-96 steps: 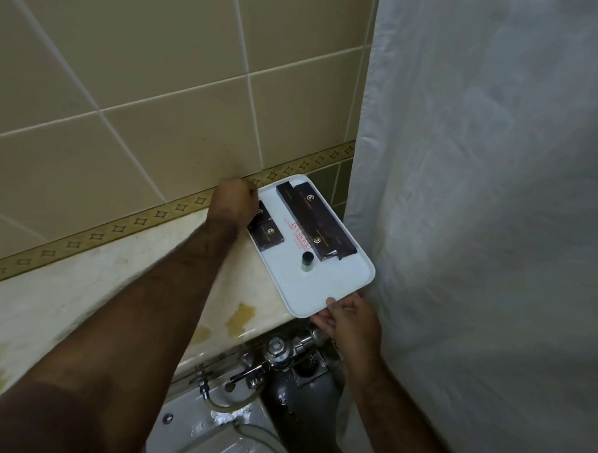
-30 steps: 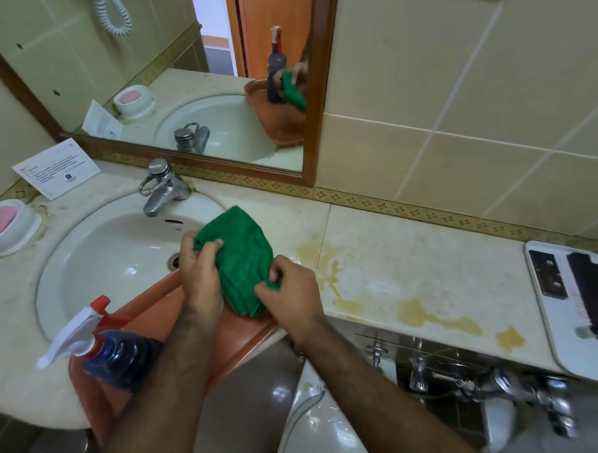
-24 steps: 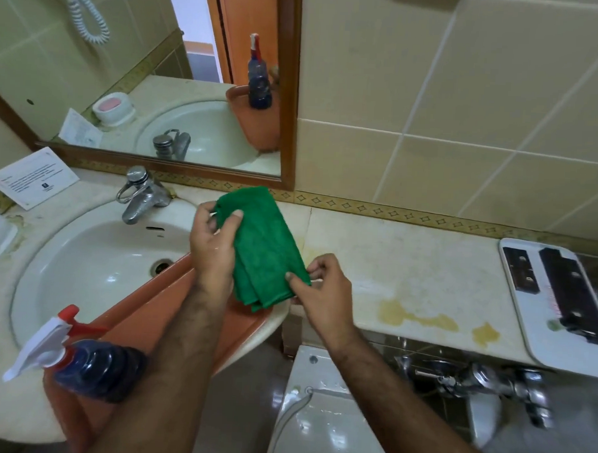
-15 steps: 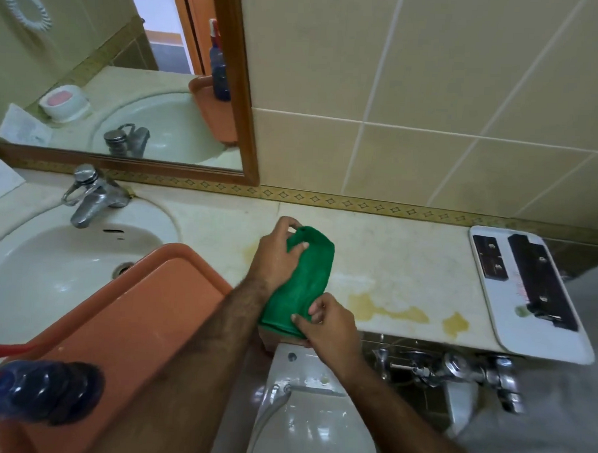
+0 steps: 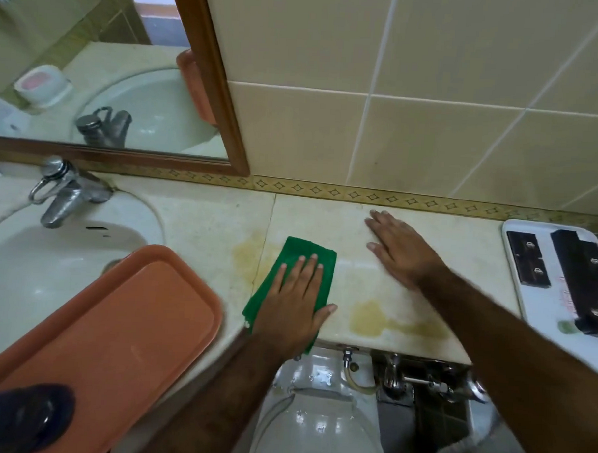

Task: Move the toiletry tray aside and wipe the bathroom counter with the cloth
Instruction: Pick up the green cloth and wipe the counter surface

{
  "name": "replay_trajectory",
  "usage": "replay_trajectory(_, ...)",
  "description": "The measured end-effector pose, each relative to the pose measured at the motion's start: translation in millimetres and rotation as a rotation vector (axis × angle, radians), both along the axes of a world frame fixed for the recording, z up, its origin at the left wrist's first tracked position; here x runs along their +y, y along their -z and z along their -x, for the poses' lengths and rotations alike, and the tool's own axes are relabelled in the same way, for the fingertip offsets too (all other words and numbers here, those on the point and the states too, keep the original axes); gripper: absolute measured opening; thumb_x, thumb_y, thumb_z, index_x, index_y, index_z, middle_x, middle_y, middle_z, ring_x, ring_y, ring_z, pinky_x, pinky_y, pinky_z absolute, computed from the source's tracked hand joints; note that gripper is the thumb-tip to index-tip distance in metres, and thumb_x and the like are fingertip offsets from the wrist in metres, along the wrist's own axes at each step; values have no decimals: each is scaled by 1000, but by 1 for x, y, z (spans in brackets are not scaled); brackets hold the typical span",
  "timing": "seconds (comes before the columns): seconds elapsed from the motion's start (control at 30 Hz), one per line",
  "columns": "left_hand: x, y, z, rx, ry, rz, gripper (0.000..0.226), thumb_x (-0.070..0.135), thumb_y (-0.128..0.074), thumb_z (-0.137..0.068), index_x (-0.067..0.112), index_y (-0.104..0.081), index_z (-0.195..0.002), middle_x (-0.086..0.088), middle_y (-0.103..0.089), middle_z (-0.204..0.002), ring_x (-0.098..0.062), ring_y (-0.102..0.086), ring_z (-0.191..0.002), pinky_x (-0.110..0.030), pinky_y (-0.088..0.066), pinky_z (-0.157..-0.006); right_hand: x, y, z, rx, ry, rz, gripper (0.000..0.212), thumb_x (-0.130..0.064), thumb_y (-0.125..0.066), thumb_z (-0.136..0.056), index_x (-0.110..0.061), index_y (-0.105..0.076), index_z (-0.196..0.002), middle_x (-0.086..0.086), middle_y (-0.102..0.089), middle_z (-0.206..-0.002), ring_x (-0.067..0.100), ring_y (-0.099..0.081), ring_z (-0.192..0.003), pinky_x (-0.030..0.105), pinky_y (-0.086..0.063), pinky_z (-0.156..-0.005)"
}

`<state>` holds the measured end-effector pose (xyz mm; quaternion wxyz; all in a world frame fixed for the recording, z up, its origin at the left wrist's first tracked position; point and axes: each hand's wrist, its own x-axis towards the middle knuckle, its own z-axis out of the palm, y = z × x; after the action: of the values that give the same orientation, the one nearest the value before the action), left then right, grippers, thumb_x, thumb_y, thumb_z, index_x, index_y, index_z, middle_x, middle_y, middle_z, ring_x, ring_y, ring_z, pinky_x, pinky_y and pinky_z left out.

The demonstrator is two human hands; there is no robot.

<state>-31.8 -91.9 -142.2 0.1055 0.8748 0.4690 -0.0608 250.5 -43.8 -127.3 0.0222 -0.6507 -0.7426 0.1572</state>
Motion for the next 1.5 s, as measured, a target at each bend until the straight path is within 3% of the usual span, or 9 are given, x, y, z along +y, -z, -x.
replay_trajectory(0.27, 77, -4, -35, 6, -101, -38, 81, 63, -9, -103, 13, -2, -166, -6, 1, -175, -25, 2, -162, -53, 0, -129, 0, 21, -4, -26, 20, -137, 62, -51, -22, -110, -27, -22, -166, -6, -19, -175, 12, -14, -162, 37, -12, -131)
replay_trajectory(0.53, 57, -8, 23, 14, -804, -46, 77, 51, -16, -107, -1, -5, -164, -18, -4, -173, -32, -5, -161, -51, -9, -129, 3, 22, -7, -1, -5, -145, 62, -49, -26, -109, -22, -28, -165, -3, -23, -174, 15, -17, -162, 44, -19, -131)
replay_trajectory(0.67, -28, -6, -19, -40, -528, -39, 77, 53, -13, -105, 2, -10, -163, -18, -7, -172, -33, -9, -160, -52, -13, -129, 1, 21, -6, -10, 1, -152, 61, -47, -29, -109, -22, -30, -165, -3, -24, -174, 16, -18, -162, 43, -18, -131)
replay_trajectory(0.8, 1, -4, -44, -84, -162, 14, 74, 53, -15, -107, 8, -6, -165, -11, 0, -174, -29, -2, -161, -49, 0, -129, 1, 18, -3, -38, -8, -140, 58, -41, -34, -112, -21, -28, -166, -1, -22, -175, 16, -17, -162, 43, -16, -131)
replay_trajectory(0.97, 74, -5, 1, 16, -473, -68, 72, 48, -18, -108, 6, -4, -165, -13, -5, -174, -30, -7, -161, -49, -8, -130, -2, 17, -2, -42, -7, -142, 58, -40, -35, -112, -20, -28, -166, -2, -20, -175, 16, -15, -163, 42, -15, -131)
replay_trajectory(1.1, 29, -1, 16, -31, -627, -120, 75, 52, -15, -107, 4, -15, -165, -13, -13, -173, -30, -13, -160, -50, -15, -129, -2, 14, -2, -41, -3, -138, 58, -41, -32, -112, -20, -27, -166, 0, -20, -175, 17, -15, -162, 42, -14, -131)
replay_trajectory(1.33, -76, -1, -72, -122, 30, 6, 75, 55, -19, -106, 11, -12, -166, -6, -5, -174, -27, -3, -162, -50, -6, -129, -1, 6, -2, -53, -32, -86, 62, -47, -24, -110, -21, -23, -167, 2, -18, -176, 19, -13, -163, 43, -12, -130)
replay_trajectory(1.43, -59, 2, -62, -58, 72, -36, 73, 51, -24, -107, 11, -9, -166, -6, -2, -174, -26, -4, -162, -48, -4, -130, 0, 6, -4, -67, -53, -42, 65, -50, -17, -109, -21, -17, -168, 1, -11, -177, 19, -7, -164, 42, -9, -131)
replay_trajectory(1.5, -48, 5, -37, -35, -75, -48, 72, 49, -22, -107, 11, -7, -166, -7, -1, -174, -26, -3, -162, -47, -5, -130, 2, 5, -5, -73, -68, -22, 66, -51, -15, -109, -21, -15, -168, 1, -7, -177, 19, -4, -164, 42, -7, -130)
